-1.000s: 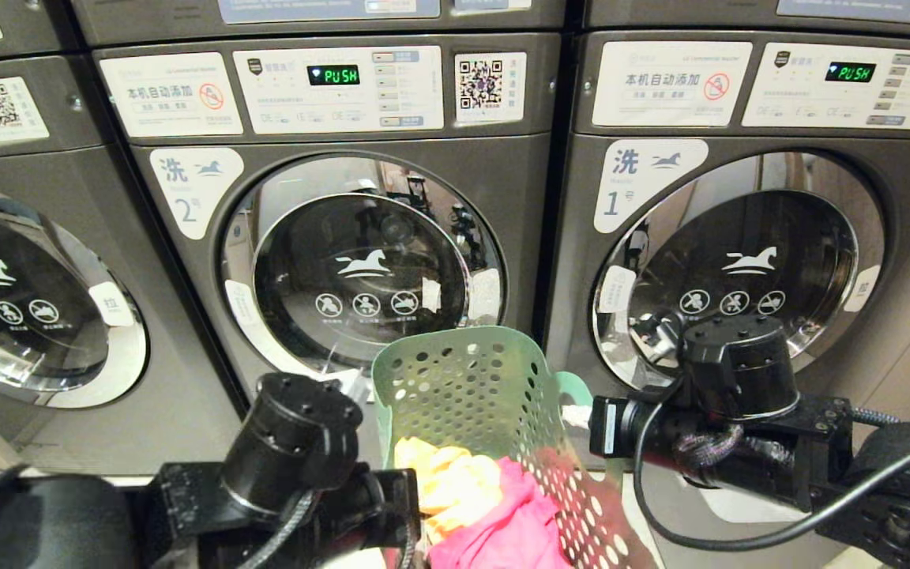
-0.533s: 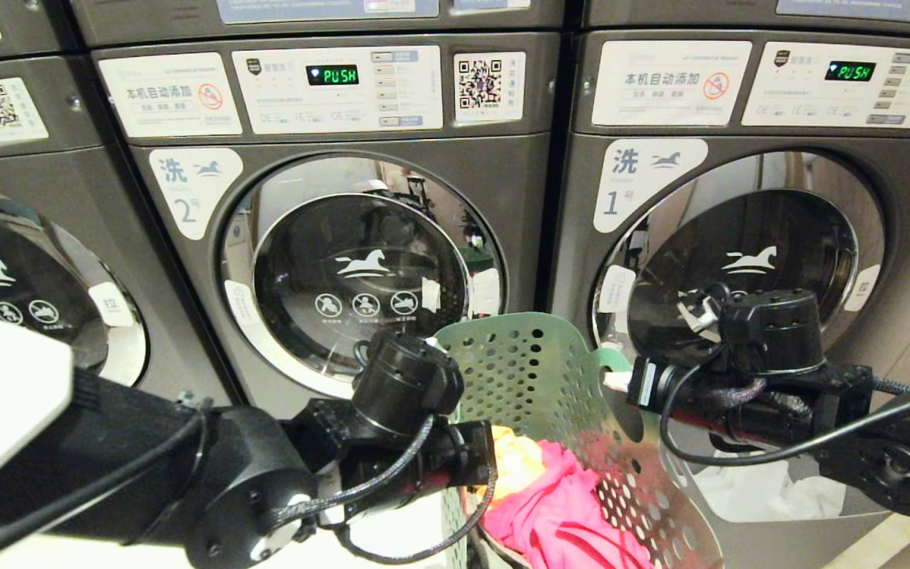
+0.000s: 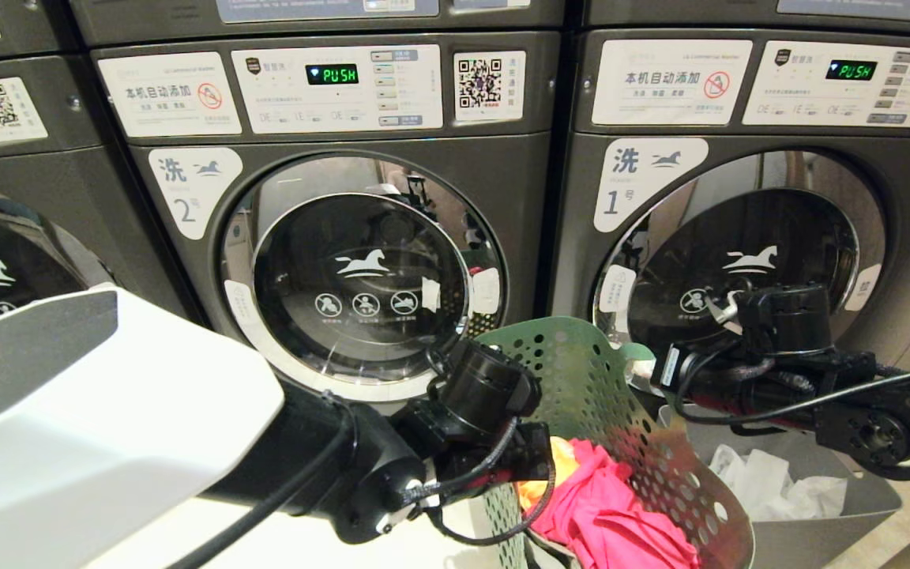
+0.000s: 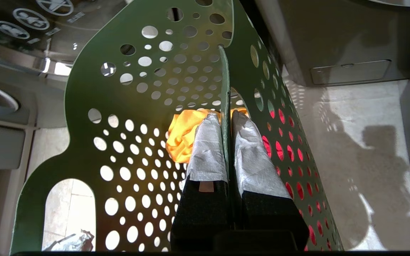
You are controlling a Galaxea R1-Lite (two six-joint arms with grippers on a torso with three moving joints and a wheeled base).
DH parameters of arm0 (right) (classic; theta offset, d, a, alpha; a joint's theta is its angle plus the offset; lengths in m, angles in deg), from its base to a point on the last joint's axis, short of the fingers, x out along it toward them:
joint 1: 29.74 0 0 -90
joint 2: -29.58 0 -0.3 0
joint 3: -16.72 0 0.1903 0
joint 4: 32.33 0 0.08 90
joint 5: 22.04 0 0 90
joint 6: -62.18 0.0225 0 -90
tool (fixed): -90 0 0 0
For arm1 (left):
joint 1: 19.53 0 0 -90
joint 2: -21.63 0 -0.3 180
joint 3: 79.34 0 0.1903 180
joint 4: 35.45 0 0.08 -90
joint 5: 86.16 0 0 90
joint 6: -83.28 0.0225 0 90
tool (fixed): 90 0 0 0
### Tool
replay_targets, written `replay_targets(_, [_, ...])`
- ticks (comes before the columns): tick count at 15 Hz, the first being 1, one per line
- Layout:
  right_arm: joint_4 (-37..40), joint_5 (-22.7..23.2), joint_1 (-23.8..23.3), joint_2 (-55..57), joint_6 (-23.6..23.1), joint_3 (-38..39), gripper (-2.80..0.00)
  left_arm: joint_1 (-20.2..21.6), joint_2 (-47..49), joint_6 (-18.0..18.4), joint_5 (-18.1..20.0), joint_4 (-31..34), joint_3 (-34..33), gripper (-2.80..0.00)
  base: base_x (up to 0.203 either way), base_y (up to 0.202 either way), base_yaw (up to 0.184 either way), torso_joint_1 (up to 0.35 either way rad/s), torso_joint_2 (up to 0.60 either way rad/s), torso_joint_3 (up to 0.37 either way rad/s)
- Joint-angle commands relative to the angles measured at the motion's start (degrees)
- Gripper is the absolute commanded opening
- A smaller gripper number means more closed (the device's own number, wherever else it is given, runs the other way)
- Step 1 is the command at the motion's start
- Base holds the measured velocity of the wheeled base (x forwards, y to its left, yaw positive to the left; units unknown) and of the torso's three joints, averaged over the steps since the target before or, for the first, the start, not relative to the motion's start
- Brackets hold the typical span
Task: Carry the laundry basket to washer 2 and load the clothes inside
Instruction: Pick up the clothes basket and put it beside the washing machine
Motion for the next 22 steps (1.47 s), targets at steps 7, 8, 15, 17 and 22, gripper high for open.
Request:
replay_targets(7, [-0.4, -0.8, -3.3, 0.3, 1.2, 3.2, -2.8, -2.2, 10.3, -0.1, -0.2, 0.6, 12.2, -2.8, 0.0, 0.0, 0.0, 0.001, 0.0, -0.134])
replay_targets(8, [-0.8, -0.8, -4.2, 0.3, 1.4, 4.1, -2.8, -2.2, 11.4, 0.0, -0.2, 0.7, 13.8, -2.8, 0.0, 0.0, 0.0, 0.003, 0.0, -0.191])
replay_targets(15, [-6.5, -0.9, -8.4, 2.2, 1.6, 7.6, -2.8, -3.4, 17.7, 0.0, -0.3, 0.7, 20.4, -2.8, 0.0, 0.0, 0.0, 0.003, 0.01, -0.198])
replay_targets(17, [-6.5, -0.5, -9.1, 2.6, 1.6, 7.8, -2.8, -3.5, 19.3, 0.1, -0.3, 0.8, 22.0, -2.8, 0.0, 0.0, 0.0, 0.007, 0.0, -0.203])
replay_targets(22, [-6.7, 1.4, -9.1, 5.4, 1.4, 7.7, -2.8, -3.2, 20.9, 0.1, -0.5, 0.7, 22.3, -2.8, 0.0, 0.0, 0.0, 0.0, 0.0, -0.197])
